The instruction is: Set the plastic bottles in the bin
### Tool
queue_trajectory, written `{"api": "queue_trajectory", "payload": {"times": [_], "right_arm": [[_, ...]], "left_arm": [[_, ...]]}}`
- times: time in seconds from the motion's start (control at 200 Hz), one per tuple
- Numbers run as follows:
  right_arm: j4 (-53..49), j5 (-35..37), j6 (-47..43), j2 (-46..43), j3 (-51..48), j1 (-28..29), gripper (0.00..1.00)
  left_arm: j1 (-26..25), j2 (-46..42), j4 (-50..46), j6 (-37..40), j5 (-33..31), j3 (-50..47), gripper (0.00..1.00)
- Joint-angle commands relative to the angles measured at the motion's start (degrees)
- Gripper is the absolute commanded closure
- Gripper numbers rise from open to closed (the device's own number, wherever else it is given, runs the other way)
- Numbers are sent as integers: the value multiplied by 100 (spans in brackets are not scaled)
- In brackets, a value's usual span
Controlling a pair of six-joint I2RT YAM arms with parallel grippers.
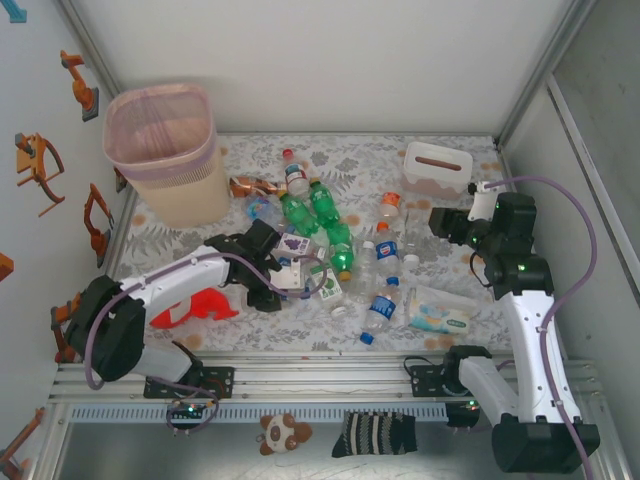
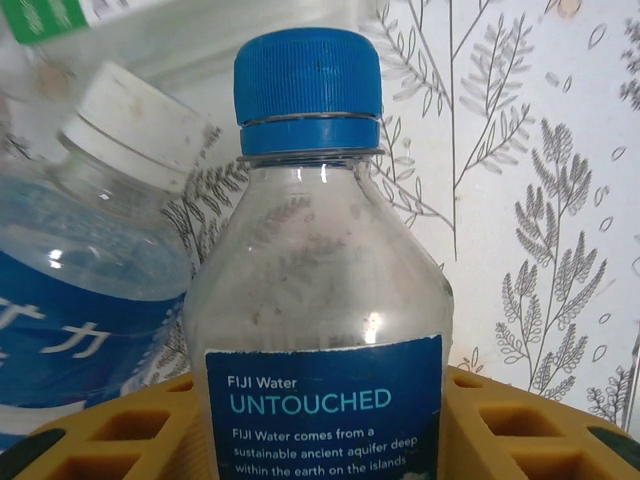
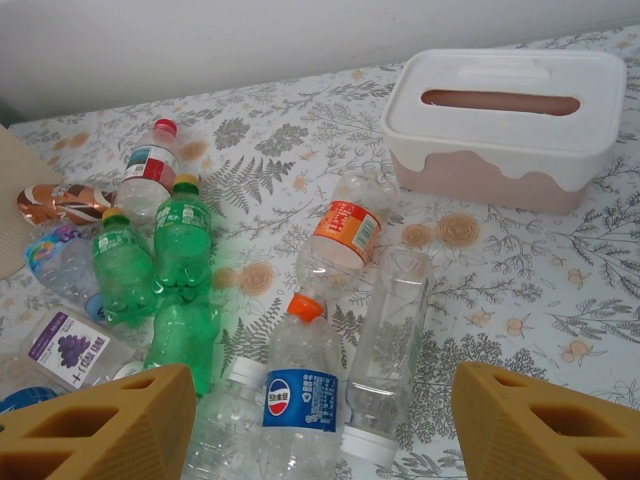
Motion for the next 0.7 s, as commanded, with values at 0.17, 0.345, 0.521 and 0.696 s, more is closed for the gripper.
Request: {"api": "queue_trajectory", "payload": {"times": [0.17,0.345,0.521,0.696], "right_arm": [[57,-40,107,-63,118,42,32],[42,-4,113,-43,139,43,32],[-51,-4,43,11,221,40,32],[-109,0,-2,43,301,39,32]], "left_arm": [[81,-916,44,-528,523,447,53],[146,-1171,768,-1642,140,850,54],[152,-1100,1527,-2662,-1017,1166,56],[299,-929,1558,-3627,-1834,1824,56]]}}
